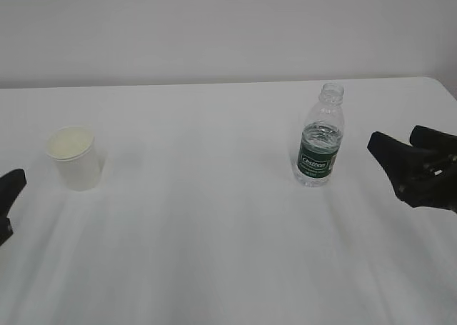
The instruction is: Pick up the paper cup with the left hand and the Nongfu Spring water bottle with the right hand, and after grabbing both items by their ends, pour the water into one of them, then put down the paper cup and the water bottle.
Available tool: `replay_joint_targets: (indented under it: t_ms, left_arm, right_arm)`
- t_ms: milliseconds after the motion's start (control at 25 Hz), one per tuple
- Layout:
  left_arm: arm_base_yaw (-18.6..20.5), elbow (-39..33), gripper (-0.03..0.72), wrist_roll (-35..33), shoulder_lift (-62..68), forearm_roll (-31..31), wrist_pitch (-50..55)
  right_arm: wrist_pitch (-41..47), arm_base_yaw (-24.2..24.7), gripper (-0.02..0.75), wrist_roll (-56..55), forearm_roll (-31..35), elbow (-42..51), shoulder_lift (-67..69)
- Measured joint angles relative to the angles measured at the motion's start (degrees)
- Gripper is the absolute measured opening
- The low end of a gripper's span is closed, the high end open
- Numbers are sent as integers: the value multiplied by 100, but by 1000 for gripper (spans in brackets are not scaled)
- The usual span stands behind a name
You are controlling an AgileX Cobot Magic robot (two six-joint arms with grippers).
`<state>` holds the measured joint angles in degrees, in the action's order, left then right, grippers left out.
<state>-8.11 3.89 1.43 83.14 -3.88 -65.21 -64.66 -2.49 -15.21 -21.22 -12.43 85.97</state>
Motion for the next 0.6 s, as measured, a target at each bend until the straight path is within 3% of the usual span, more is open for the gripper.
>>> replay_joint_targets:
  t_ms: [240, 600]
  left_arm:
    - [0, 29, 430, 0, 1008, -159, 0]
    - [0, 122, 430, 0, 1396, -244, -26]
  right_arm:
    - [-31, 0, 573, 135, 155, 0, 379]
    - [-64, 0, 573, 288, 375, -142, 1228]
